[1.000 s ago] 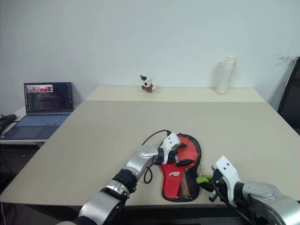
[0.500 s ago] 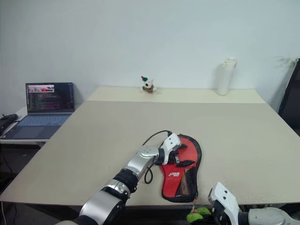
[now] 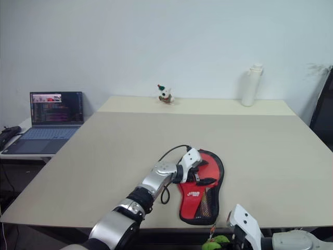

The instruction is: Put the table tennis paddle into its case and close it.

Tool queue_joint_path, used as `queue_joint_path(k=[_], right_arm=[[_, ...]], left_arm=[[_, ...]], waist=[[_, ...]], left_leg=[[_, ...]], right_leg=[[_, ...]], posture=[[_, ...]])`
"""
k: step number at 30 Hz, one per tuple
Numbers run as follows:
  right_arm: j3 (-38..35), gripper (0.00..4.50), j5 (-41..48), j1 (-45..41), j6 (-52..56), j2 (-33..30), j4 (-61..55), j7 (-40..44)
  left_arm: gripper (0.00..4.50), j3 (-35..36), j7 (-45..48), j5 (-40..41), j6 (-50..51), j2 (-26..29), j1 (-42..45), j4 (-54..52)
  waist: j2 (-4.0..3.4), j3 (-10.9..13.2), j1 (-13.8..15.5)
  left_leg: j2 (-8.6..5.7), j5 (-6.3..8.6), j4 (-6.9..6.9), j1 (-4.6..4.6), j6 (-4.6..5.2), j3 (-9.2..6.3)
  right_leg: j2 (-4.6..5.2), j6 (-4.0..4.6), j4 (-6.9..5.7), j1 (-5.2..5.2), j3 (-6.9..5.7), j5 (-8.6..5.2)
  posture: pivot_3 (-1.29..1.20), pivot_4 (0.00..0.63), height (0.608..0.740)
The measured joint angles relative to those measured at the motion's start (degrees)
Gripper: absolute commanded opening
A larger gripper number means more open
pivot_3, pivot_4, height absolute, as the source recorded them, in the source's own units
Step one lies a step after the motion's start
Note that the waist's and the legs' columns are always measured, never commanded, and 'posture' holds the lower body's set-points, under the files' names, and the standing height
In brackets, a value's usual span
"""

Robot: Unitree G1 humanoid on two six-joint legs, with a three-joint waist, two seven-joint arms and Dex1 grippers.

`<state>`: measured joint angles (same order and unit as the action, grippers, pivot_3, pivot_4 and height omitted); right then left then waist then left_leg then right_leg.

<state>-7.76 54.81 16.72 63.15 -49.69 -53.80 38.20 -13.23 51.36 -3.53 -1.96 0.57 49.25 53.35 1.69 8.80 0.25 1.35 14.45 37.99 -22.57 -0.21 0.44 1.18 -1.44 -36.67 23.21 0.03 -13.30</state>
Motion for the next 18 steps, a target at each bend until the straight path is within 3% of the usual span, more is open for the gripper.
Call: queue_joint_path(k=[1,2,7,18], right_arm=[[-0.15,0.56,0.65,-0.22,0.04,-0.41,0.27,0.00],[-0.20,0.70,1.26,-0.45,0.05,-0.79,0.28,0.00],[1.42,2.38,4.77,-1.57,0.00,-1.54,0.02,-0.09],[-1.38,2.38,1.14,-15.54,-4.09,-1.32,11.84,-3.46]], left_arm=[[4.50,0.00,-0.08,0.00,-0.03,-0.04,0.00,0.03],[4.50,0.00,-0.16,-0.01,-0.04,-0.07,0.01,0.05],[4.50,0.00,-0.98,-0.15,-0.19,-0.24,0.08,0.27],[4.50,-0.01,0.51,0.06,1.05,0.65,-1.55,-4.50]], waist=[[0.00,0.00,0.00],[0.00,0.00,0.01],[0.04,0.02,0.05],[-0.04,0.09,-0.03]], left_leg=[[0.00,0.00,0.00,-0.01,0.00,-0.01],[0.00,0.00,0.00,-0.01,0.00,-0.03],[0.00,0.00,0.03,-0.03,0.00,-0.12],[-0.01,0.00,0.02,-0.23,0.00,-0.23]], right_leg=[[0.00,0.09,0.00,0.00,-0.02,-0.05],[0.01,0.14,0.00,-0.01,-0.04,-0.08],[0.02,0.19,-0.01,-0.03,-0.14,-0.11],[0.06,0.21,0.05,0.06,-0.32,-0.12]], posture=[[0.00,0.150,0.740],[0.00,0.150,0.740],[0.00,0.150,0.740],[0.00,0.150,0.740]])
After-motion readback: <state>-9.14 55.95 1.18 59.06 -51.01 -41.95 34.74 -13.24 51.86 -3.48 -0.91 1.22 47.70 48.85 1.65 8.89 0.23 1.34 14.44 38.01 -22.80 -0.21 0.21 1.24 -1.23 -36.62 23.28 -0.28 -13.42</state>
